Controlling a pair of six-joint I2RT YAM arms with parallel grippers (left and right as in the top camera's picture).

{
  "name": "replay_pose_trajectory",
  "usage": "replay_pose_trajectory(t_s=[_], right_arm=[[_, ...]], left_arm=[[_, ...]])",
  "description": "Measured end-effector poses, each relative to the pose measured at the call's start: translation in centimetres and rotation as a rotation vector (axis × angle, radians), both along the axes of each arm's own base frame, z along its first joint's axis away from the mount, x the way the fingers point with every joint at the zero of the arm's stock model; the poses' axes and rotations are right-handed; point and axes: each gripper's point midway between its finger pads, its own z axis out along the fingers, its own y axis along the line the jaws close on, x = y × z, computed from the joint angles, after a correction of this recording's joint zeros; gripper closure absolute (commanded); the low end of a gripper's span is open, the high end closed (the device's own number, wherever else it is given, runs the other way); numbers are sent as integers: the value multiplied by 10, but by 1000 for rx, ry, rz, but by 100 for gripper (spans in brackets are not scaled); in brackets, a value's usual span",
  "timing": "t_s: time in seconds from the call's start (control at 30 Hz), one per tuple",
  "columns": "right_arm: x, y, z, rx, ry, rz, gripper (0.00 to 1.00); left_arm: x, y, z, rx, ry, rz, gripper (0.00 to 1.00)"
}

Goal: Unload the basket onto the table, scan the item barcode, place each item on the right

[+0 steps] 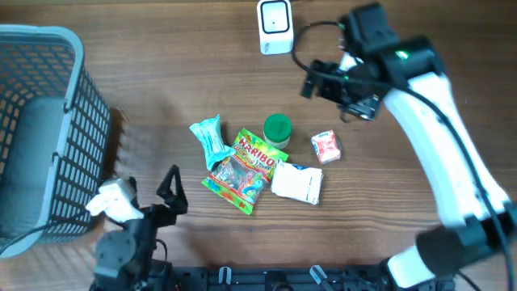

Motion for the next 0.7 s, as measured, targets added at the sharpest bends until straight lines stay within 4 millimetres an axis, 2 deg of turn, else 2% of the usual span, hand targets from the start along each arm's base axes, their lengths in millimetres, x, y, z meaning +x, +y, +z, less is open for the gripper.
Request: replay_pose_trajectory(t_s=[0.07,0.1,0.17,0.3,0.43,0.5,0.7], right_arm=[[16,13,-23,-31,41,6,0],[21,20,-41,-47,74,3,1],[25,27,-62,-66,112,1,0],[26,45,-84,-79,139,20,0],[27,66,-107,-90,155,63,0],[26,72,-120,-99,177,76,1],[17,83,-145,-125,229,111,0]], left_arm=[[2,0,-22,10,56,1,0],[2,0,-35,18,89,1,0],[2,0,-51,27,131,2,0],[-5,1,-82,48,233,3,0],[-8,2,-89,55,261,3,0],[-8,2,-89,55,262,3,0],[-11,3,-94,62,283,7,0]])
